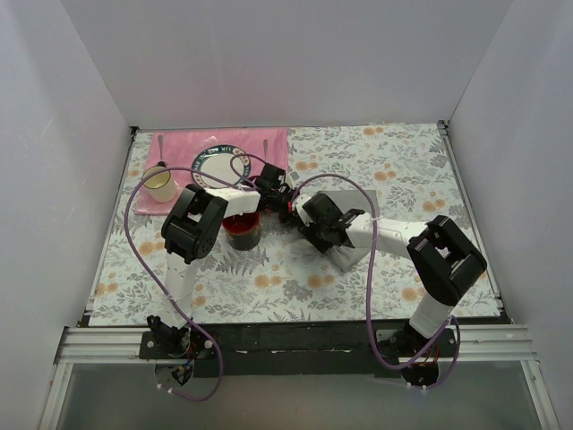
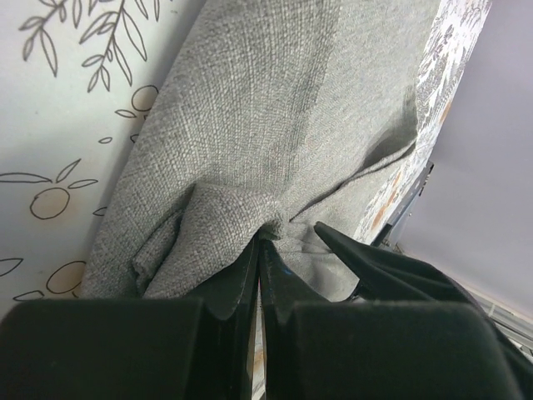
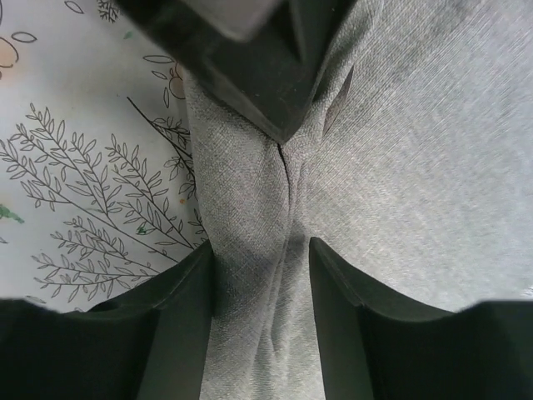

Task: Fold the napkin, place the utensils inside, and roll it up
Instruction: Roll the napkin with the utensil

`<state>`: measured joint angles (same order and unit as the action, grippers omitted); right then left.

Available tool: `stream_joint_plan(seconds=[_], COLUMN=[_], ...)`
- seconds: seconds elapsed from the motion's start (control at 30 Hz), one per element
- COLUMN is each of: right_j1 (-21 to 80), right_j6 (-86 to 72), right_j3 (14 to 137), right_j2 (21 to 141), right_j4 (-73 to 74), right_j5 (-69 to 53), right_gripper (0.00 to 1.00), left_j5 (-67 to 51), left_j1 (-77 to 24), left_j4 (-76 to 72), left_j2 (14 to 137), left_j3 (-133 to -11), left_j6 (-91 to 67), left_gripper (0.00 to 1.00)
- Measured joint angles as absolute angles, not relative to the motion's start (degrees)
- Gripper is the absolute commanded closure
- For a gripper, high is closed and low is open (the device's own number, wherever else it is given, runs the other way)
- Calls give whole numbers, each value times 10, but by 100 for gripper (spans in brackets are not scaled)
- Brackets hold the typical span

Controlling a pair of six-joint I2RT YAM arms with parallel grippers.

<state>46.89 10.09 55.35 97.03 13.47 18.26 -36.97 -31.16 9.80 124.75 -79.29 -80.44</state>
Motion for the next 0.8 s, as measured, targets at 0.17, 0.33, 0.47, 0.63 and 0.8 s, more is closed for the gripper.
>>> stream_joint_plan(seconds=[0.17,0.33,0.47,0.63,0.8], right_j1=[422,379,352,327,312], right_j6=[78,51,30,-32,-105], right_j3=[554,555,563,561,530], right_j2=[971,976,984,998,1009], right_j4=[134,129,130,91,15], right_j5=[79,-8,-65,-144,-235], right_gripper=[71,91,98,99,99], left_j5=[-376,-374,-361,-319,-263], left_j1=[-309,-308,-309,-308,-309], left_j4=[106,135,165,218,252], left_j2=[1252,1254,1254,1252,1223], left_j3=[-801,-818,-835,-871,-884], left_j6=[-799,-785,-772,-757,-759], left_gripper=[100,100,96,69,52])
